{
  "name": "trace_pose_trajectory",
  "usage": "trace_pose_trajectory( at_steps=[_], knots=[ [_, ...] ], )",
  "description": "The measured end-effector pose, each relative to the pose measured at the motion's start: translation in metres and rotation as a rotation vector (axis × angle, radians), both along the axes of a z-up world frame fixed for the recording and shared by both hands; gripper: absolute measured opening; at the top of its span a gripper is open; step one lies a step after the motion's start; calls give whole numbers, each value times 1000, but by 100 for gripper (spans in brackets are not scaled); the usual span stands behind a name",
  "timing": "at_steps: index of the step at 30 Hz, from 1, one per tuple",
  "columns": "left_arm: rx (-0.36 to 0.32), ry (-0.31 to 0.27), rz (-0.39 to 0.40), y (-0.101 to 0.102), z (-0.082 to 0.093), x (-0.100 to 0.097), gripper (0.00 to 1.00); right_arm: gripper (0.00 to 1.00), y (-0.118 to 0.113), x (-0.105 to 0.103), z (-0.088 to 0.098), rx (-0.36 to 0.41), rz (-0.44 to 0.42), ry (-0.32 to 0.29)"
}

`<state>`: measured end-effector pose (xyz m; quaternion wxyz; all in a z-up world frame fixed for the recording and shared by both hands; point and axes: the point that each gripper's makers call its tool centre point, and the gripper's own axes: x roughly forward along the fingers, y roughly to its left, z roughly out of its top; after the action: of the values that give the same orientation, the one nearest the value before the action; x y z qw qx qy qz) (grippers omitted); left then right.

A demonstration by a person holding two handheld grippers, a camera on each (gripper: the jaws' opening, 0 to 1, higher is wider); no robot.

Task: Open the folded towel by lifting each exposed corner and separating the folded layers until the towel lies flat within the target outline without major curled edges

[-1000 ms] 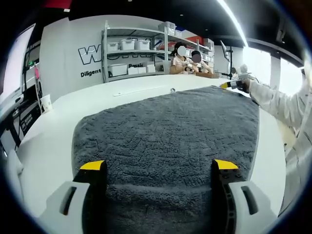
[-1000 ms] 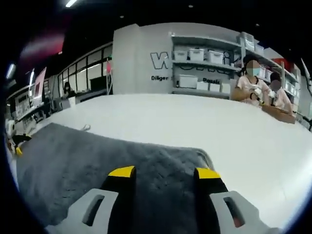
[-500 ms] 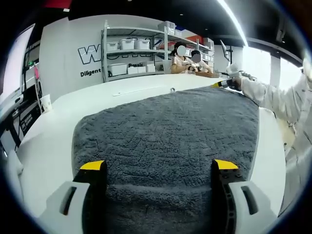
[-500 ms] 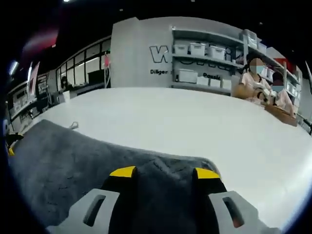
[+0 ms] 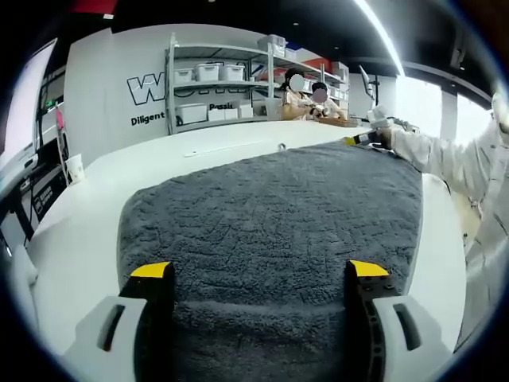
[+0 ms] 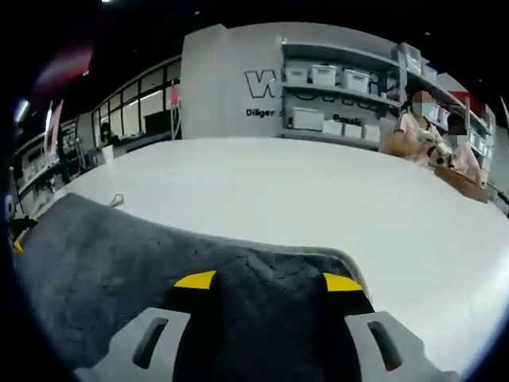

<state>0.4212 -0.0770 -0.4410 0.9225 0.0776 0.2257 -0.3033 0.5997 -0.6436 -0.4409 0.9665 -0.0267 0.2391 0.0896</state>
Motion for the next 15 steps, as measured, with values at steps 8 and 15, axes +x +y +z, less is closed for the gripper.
trace_pose_trajectory(
  at_steps=[8, 15],
  knots=[
    [-2, -2, 1, 0, 0, 0, 88, 46, -1, 1, 0, -10, -6, 8],
    [-3, -6, 4, 0, 0, 0, 88, 52, 5, -6, 6, -47, 12, 19]
  ],
)
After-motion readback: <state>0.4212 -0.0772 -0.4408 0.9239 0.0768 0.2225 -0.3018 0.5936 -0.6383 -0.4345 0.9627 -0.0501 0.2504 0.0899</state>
